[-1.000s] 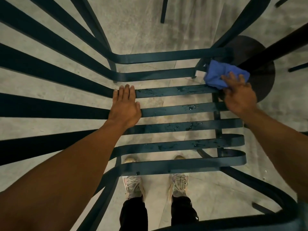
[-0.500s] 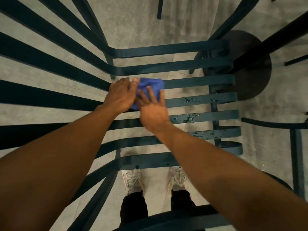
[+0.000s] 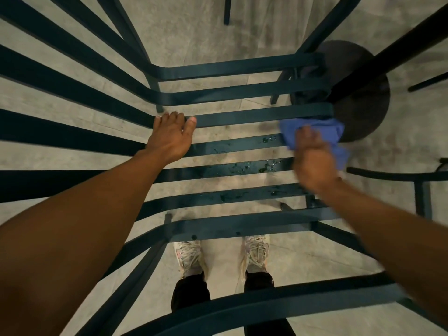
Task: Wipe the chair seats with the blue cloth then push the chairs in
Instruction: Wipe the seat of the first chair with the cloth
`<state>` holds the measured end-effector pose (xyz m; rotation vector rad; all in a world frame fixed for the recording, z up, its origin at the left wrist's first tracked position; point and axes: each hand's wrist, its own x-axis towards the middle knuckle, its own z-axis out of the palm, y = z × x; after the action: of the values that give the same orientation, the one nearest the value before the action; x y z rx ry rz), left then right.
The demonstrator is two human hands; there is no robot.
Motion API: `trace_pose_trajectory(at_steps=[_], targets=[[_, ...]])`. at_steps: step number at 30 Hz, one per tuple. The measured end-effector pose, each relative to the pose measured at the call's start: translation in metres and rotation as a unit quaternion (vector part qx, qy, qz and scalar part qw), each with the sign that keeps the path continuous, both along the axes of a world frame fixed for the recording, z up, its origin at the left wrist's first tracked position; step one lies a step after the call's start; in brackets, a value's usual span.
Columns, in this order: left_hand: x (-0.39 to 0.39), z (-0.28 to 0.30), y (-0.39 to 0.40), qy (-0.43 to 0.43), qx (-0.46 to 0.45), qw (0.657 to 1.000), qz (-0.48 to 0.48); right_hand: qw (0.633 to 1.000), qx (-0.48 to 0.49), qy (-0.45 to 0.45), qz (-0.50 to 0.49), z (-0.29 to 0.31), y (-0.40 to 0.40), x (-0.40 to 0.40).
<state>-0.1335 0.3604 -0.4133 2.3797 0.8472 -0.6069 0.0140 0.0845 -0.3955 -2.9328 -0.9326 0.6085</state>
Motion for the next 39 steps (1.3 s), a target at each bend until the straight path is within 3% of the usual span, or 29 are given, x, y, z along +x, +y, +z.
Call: trace_pose_trajectory(at_steps=[2, 5, 8, 13, 15, 20, 23, 28, 34, 36, 39], targets=[[0.002, -0.001, 0.001, 0.005, -0.007, 1.0, 0.003, 0.998, 0.028, 0.049, 0.015, -0.017, 0.051, -0.057], [0.003, -0.006, 0.002, -0.001, 0.025, 1.0, -0.01, 0.981, 0.05, 0.14, 0.121, -0.029, 0.117, -0.144], [-0.001, -0.015, 0.002, -0.003, 0.063, 0.997, -0.043, 0.969, 0.066, 0.148, 0.185, -0.033, 0.15, -0.192], [-0.01, -0.023, 0.0, 0.03, 0.109, 0.988, -0.107, 0.944, 0.01, 0.055, 0.325, -0.04, 0.082, -0.137], [-0.014, -0.023, -0.003, 0.039, 0.124, 0.984, -0.12, 0.945, 0.007, -0.015, 0.326, -0.038, 0.039, -0.103], [-0.032, -0.022, -0.023, 0.033, 0.122, 0.986, -0.11, 0.959, -0.033, -0.025, 0.282, -0.019, -0.072, -0.024], [-0.037, -0.023, -0.031, 0.039, 0.129, 0.986, -0.103, 0.947, -0.024, -0.039, 0.319, -0.016, -0.114, -0.004], [-0.036, -0.026, -0.031, 0.039, 0.125, 0.986, -0.099, 0.908, 0.013, -0.035, 0.417, -0.014, -0.091, -0.045], [-0.034, -0.028, -0.033, 0.041, 0.126, 0.988, -0.086, 0.859, -0.004, 0.144, 0.491, -0.025, 0.058, -0.154], [-0.033, -0.029, -0.032, 0.039, 0.122, 0.988, -0.089, 0.86, -0.019, 0.127, 0.493, -0.028, 0.086, -0.166], [-0.033, -0.025, -0.031, 0.049, 0.12, 0.987, -0.093, 0.845, -0.047, 0.089, 0.525, -0.033, 0.058, -0.138]])
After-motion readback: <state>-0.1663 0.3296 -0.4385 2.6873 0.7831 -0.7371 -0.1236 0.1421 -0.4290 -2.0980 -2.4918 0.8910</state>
